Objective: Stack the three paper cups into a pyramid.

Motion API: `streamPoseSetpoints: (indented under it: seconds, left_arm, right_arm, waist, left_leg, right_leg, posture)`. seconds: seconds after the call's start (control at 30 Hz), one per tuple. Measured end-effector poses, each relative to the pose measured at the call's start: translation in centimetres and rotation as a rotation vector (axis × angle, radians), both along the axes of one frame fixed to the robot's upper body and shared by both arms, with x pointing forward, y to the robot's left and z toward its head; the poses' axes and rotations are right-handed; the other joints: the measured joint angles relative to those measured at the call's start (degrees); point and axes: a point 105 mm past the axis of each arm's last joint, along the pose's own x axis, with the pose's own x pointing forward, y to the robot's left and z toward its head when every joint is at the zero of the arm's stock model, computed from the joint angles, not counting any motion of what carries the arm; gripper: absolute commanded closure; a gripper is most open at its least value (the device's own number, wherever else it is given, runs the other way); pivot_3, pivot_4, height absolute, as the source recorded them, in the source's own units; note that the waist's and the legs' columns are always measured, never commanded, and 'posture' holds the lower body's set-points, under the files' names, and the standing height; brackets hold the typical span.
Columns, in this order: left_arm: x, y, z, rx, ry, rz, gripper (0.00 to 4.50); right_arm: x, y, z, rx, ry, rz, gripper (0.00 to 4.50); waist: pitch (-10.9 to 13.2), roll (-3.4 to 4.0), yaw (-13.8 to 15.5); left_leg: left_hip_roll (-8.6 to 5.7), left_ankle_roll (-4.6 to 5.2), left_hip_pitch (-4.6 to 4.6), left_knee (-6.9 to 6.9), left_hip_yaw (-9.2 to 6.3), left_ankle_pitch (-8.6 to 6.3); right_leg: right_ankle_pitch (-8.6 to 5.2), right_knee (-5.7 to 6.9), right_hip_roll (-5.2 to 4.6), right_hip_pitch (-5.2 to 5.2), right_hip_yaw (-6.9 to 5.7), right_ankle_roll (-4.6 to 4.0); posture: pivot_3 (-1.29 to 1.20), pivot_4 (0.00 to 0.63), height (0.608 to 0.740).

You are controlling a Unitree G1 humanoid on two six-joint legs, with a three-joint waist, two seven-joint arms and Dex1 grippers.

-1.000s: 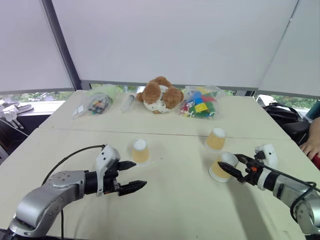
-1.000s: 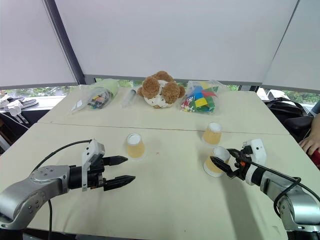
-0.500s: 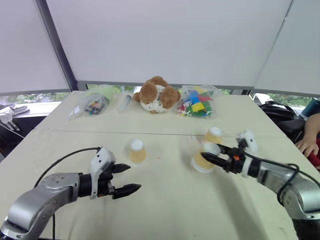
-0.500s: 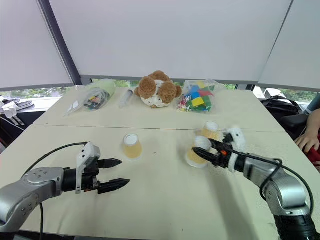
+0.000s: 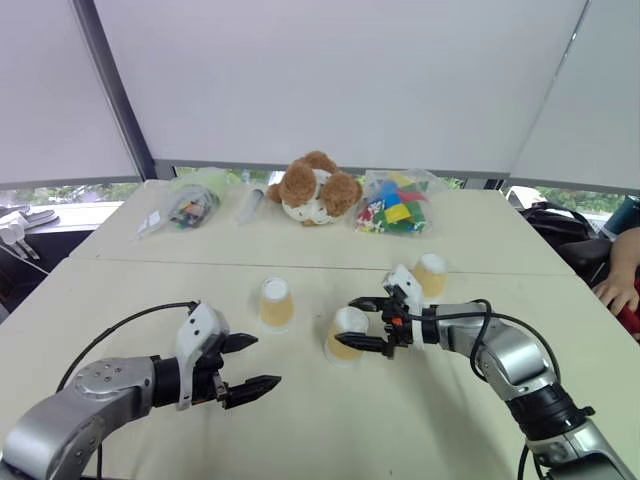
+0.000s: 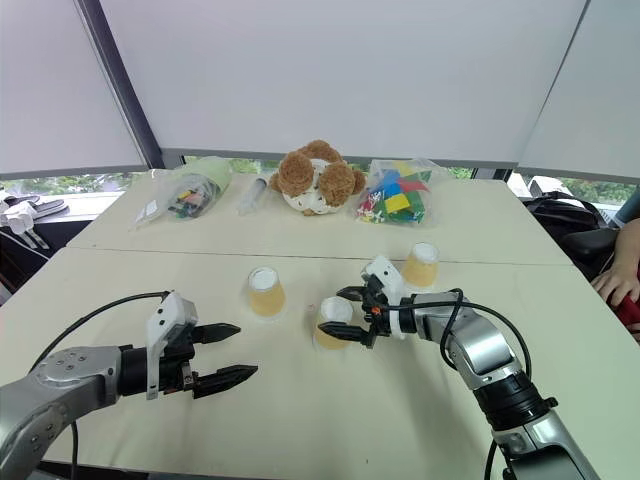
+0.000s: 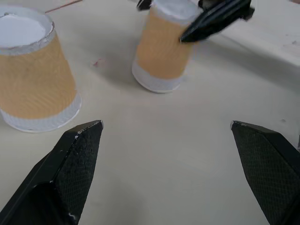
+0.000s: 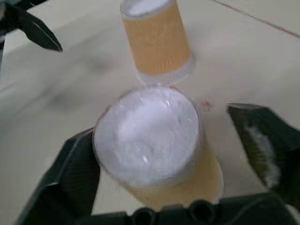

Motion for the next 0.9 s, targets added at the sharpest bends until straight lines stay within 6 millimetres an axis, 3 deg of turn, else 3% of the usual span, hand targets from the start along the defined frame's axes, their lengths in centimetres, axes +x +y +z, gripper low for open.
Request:
streamPoseSetpoints:
  seconds: [0.23, 0.37, 0.47, 0.57, 0.7, 0.9]
  left_arm:
    - [0.2, -0.1, 0.6, -0.029, 0.002, -0.003, 0.0]
    - [0.9, 0.3, 2.8, -0.082, -0.037, 0.006, 0.0]
    - [1.1, 0.1, 3.3, -0.099, -0.028, -0.01, 0.0]
    - [1.4, -0.3, 3.7, -0.094, -0.034, -0.034, 0.0]
    - [1.6, -0.9, 4.0, -0.102, -0.044, -0.057, 0.0]
    - [1.6, -1.1, 3.0, -0.09, -0.018, -0.054, 0.0]
  right_arm:
    - [-0.6, -0.7, 1.2, 0.02, -0.017, 0.001, 0.08]
    - [-1.3, -2.2, 6.2, 0.114, -0.085, -0.045, 0.08]
    - [-1.4, -3.4, 8.8, 0.208, -0.098, -0.094, 0.08]
    - [1.3, -6.0, 10.3, 0.308, -0.17, -0.274, 0.08]
    - [6.6, -10.2, 8.6, 0.273, -0.243, -0.581, 0.08]
    - [10.0, -12.2, 3.8, 0.132, -0.254, -0.751, 0.08]
  waist:
    - [0.02, 0.01, -0.24]
    - [0.02, -0.01, -0.22]
    - [0.03, -0.02, -0.34]
    - [0.02, -0.03, -0.44]
    - [0.02, -0.02, -0.58]
    - [0.04, 0.01, -0.67]
  left_leg:
    - [0.01, 0.0, 0.0, -0.01, -0.02, 0.0]
    - [0.01, 0.0, 0.01, 0.0, -0.04, 0.0]
    - [0.01, 0.0, 0.02, -0.01, -0.06, 0.0]
    - [-0.02, 0.0, 0.02, 0.02, -0.03, 0.0]
    - [-0.03, -0.01, 0.02, 0.06, 0.16, 0.0]
    - [-0.01, -0.3, 0.0, -0.34, 0.21, 0.18]
  right_leg:
    - [0.02, 0.02, 0.0, 0.0, -0.02, 0.04]
    - [0.02, 0.02, 0.0, 0.03, -0.03, 0.05]
    - [0.03, 0.02, 0.02, 0.02, -0.04, 0.05]
    - [0.02, 0.01, 0.03, 0.05, -0.03, 0.04]
    - [0.02, 0.01, 0.03, 0.02, 0.01, 0.05]
    - [0.05, 0.01, 0.03, -0.22, 0.05, 0.11]
  posture:
    - [0.0, 0.15, 0.74]
    - [0.0, 0.15, 0.74]
    - [0.0, 0.15, 0.74]
    - [0.0, 0.15, 0.74]
    - [0.0, 0.15, 0.74]
    - [0.0, 0.15, 0.74]
